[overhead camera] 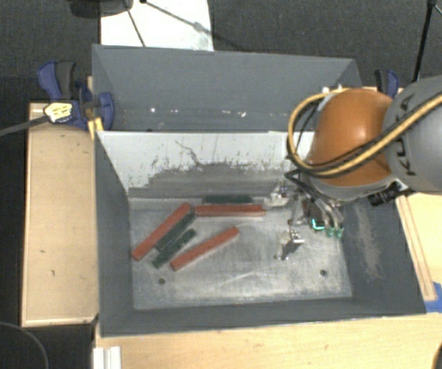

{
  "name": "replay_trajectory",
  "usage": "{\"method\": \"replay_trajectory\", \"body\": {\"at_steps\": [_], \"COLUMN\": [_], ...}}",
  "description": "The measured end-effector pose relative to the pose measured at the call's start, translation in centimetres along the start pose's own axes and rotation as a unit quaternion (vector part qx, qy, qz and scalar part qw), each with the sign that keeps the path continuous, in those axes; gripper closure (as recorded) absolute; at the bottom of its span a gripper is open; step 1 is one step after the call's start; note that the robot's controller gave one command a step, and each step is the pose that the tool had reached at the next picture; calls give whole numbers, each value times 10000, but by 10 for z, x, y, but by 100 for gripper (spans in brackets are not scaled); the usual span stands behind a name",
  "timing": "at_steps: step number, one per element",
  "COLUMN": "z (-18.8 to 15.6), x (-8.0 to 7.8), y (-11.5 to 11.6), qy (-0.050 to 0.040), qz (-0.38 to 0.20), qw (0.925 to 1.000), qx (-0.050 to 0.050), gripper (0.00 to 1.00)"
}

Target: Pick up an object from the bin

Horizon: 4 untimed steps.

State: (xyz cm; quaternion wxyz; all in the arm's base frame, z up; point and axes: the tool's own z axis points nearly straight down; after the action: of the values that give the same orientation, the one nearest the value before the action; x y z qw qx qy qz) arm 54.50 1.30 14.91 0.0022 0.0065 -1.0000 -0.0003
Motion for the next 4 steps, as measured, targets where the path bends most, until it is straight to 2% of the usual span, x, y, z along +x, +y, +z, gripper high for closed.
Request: {"method": "replay_trajectory", "body": {"at_steps": [1, 2, 3, 4], "z": [-3, 73, 74, 74], "x": [-2, -26, -22, -22], "y": [0, 34, 35, 35], "qy": [-35, -121, -15, -16], "qz": [2, 204, 200, 200], "qw": [10000, 9997, 9998, 9998], "qx": [0, -4, -2, -2], "gripper": [0, 100, 0, 0]}}
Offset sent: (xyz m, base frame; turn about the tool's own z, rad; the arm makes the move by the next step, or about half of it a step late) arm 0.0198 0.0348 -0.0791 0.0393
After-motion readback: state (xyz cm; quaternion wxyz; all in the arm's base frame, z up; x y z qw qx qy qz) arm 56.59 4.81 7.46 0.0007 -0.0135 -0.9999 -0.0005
